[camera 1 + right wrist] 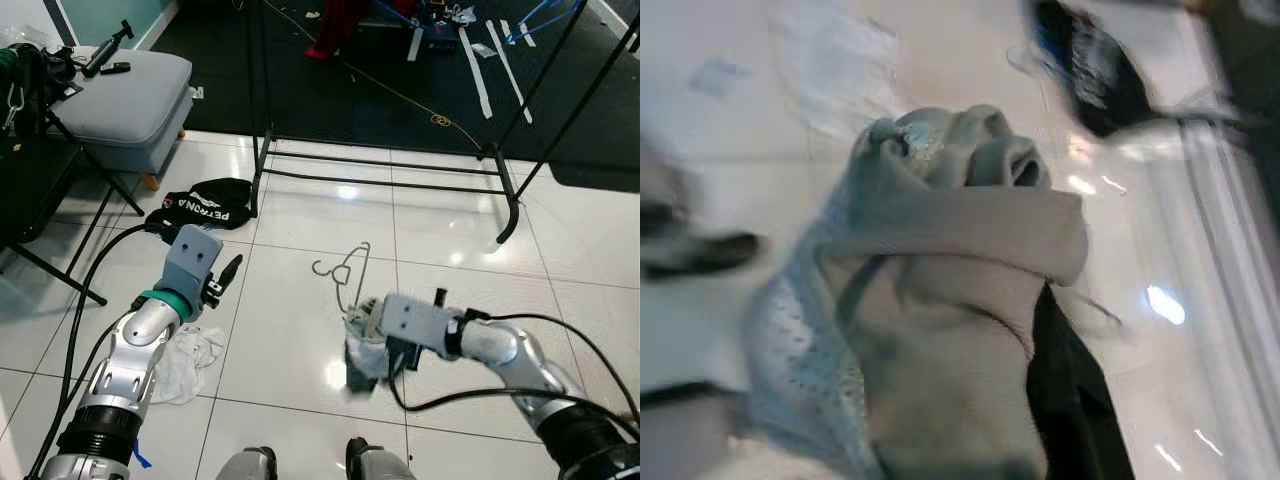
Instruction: Hang hanger
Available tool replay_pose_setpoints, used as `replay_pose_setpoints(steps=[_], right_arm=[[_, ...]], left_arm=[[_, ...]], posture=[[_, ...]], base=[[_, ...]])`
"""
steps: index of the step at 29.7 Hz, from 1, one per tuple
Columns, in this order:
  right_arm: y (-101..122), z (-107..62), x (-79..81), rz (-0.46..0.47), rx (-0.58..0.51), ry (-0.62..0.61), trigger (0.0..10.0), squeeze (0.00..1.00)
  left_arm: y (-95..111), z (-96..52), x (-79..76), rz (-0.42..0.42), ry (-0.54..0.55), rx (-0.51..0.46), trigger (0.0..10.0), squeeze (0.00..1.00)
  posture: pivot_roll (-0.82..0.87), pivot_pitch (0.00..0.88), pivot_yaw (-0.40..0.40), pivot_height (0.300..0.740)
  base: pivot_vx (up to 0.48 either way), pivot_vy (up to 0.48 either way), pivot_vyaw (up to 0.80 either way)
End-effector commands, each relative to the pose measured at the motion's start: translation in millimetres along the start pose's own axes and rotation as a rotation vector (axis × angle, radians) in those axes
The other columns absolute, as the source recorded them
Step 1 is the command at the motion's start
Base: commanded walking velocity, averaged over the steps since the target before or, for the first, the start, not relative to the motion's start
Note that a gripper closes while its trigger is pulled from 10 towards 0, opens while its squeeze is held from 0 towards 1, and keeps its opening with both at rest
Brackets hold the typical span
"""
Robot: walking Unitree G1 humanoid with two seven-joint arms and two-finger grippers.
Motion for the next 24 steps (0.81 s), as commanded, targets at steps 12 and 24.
replay_pose_setpoints(steps=[12,24], right_arm=[[13.2,-11.1,-53.0,0.013,-0.091,-0.356,10.0,0.00],[49.6,-31.7,-87.2,0.099,-0.347,-0.433,10.0,0.00]], left_arm=[[1.7,3.2,3.0,-0.132,0.043,-0.008,10.0,0.00],[40.8,-7.0,-21.7,-0.281,-0.250,-0.207,10.0,1.00]], posture=[[-0.01,0.068,0.040,0.740],[-0.01,0.084,0.035,0.740]], base=[[0.000,0.000,0.00],[0.000,0.000,0.00]])
Point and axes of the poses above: a point about 5 cm out from each wrist's last joint towards the gripper, its own z axis pointing out of the wrist towards the gripper, its own y axis along the axis of the wrist's last joint, x = y × z, the point moved 2 cm from there along z, pointing out of the wrist towards the gripper
